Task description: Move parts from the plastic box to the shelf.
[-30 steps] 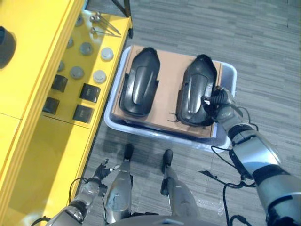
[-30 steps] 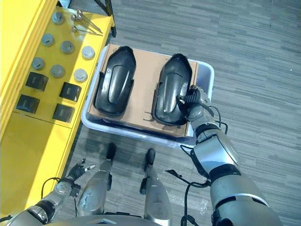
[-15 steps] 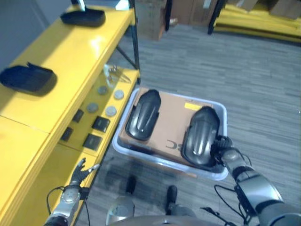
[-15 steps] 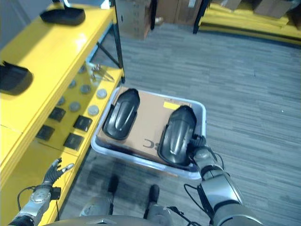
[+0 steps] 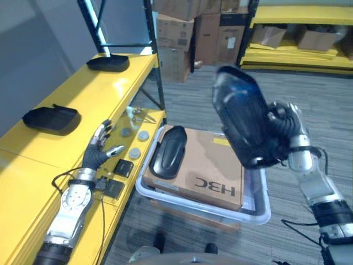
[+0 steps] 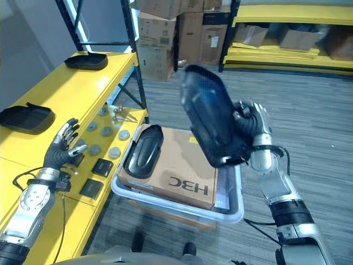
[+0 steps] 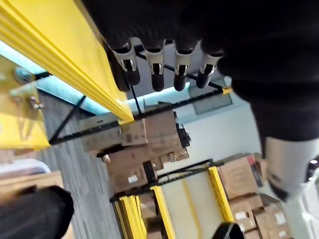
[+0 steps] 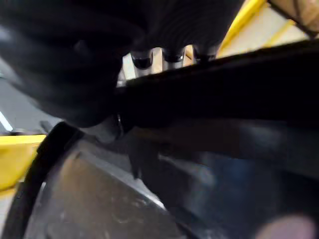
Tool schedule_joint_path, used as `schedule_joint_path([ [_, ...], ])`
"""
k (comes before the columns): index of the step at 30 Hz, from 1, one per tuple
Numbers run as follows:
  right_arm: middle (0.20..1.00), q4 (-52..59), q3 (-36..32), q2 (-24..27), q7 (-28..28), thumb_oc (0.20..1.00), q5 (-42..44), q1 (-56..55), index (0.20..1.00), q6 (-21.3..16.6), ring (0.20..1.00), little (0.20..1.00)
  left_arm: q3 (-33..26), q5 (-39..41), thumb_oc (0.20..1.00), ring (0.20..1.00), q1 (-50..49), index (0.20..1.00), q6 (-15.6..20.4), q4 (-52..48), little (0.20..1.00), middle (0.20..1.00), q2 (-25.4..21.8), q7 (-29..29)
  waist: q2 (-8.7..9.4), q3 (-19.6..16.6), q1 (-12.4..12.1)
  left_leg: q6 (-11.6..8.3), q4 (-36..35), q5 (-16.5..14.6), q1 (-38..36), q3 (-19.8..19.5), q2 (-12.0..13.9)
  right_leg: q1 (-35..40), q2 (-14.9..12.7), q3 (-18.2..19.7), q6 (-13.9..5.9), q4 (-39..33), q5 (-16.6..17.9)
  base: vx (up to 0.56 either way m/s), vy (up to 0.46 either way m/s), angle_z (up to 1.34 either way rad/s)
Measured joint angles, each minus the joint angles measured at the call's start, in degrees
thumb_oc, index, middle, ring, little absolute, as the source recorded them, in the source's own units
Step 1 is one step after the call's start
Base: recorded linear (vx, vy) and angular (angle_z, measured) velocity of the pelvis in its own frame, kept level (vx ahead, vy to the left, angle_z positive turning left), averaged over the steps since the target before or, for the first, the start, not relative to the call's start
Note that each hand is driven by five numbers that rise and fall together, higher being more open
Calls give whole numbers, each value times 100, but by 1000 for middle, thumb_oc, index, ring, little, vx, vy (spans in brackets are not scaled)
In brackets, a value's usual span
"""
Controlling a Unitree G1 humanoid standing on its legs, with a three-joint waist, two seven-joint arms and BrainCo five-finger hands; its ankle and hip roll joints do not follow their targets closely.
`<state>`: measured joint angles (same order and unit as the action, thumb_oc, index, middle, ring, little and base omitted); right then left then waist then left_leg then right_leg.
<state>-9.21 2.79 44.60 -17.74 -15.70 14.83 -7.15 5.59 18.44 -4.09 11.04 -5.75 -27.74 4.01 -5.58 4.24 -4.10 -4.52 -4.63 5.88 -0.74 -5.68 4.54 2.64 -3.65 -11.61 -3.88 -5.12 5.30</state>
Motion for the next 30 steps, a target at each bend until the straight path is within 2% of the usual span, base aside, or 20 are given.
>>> schedule_joint_path([
  [2,200,532,133,-6,5,200,-528,147,200,59,200,200,393,461,1000,1000,280,1000,-47,-28,1000,1000,77,-104,83,-46,13,26,-32,-51,-71,167,1,0,-3,175,-13,0,0,49,-19,-36],
  [5,200,978,245,-105,3,200,-946,345,200,-45,200,200,822,438,1000,1000,911,1000,-82,93,1000,1000,212,-108,174,-54,130,15,-21,-41,-157,241,-11,60,-4,198,-70,1,37,13,-2,-13],
  [7,200,1049,432,-208,0,200,-956,560,200,28,200,200,895,406,1000,1000,1142,1000,-92,242,1000,1000,317,-32,184,-59,222,61,-4,-96,-194,252,-8,104,-7,207,-70,-1,26,25,-5,-5],
  [12,200,1102,1314,-481,8,200,-1243,1243,200,-5,200,200,1317,385,1000,1000,1762,1000,-88,338,1000,1000,522,87,192,-69,237,25,-3,-64,-278,273,-12,159,-6,267,-72,0,23,19,3,-3],
  [18,200,1310,1444,-618,2,200,-1623,1455,200,109,200,200,1346,385,1000,1000,1863,1000,-79,481,1000,1000,603,376,211,-74,199,72,-5,-104,-294,299,-13,163,-5,298,-69,0,27,2,1,-2],
  [30,200,1336,1672,-1003,16,200,-1618,1549,200,149,200,200,1193,521,1000,1000,1894,1000,-64,555,1000,1000,762,719,270,-75,186,62,-33,-97,-302,296,-14,174,-5,292,-68,0,33,0,0,0],
])
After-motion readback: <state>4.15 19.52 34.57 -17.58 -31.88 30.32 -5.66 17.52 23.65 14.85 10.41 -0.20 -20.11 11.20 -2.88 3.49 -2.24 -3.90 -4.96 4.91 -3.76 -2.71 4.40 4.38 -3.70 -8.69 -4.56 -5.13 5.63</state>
